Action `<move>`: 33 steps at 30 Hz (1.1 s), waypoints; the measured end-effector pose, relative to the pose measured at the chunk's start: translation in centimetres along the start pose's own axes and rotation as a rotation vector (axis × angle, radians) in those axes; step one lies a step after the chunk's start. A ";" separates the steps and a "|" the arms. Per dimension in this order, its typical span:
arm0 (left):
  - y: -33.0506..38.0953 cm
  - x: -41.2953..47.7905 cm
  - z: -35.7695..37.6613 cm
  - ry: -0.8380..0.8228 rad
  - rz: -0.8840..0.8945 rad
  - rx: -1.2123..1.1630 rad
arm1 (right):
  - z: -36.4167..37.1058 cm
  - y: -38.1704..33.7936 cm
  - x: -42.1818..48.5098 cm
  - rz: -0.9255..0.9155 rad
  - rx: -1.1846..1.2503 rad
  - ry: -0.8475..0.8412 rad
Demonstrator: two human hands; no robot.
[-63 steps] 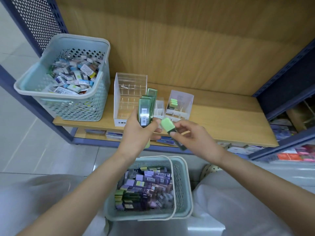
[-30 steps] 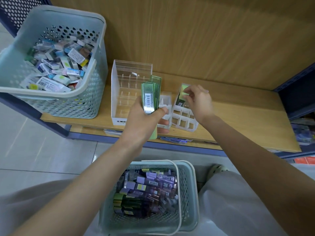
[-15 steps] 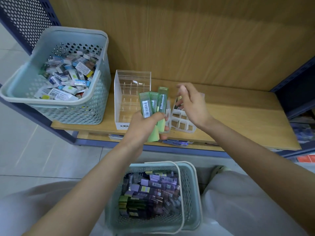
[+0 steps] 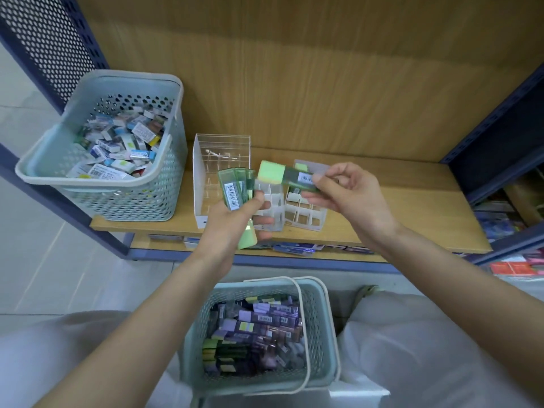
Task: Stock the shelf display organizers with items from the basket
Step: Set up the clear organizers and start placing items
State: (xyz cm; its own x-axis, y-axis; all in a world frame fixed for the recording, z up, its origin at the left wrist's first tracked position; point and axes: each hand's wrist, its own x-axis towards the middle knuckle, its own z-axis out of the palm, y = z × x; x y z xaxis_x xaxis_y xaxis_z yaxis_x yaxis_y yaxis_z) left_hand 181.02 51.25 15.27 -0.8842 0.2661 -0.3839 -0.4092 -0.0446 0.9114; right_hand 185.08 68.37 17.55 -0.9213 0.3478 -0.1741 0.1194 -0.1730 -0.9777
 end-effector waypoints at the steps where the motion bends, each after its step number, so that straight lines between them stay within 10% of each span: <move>1: 0.1 -0.2 0.1 0.007 0.021 -0.002 | 0.1 0.3 -0.6 0.017 -0.020 -0.026; 12: 0.6 -2.2 1.2 -0.042 0.013 0.069 | 0.7 2.5 -3.4 -0.066 -0.527 -0.458; 25: 1.7 0.3 0.5 -0.147 0.079 0.123 | -3.7 2.5 5.0 -0.111 -0.699 0.111; 33: 1.1 2.6 0.5 -0.096 0.086 0.163 | -3.1 6.4 11.5 -0.209 -1.052 0.090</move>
State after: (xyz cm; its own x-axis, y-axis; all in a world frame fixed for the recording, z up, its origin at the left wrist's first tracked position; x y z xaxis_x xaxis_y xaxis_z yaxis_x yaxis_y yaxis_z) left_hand 178.34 52.39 15.37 -0.8854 0.3592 -0.2951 -0.2846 0.0833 0.9550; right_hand 176.40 74.10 8.93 -0.9348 0.3528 0.0420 0.2612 0.7624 -0.5920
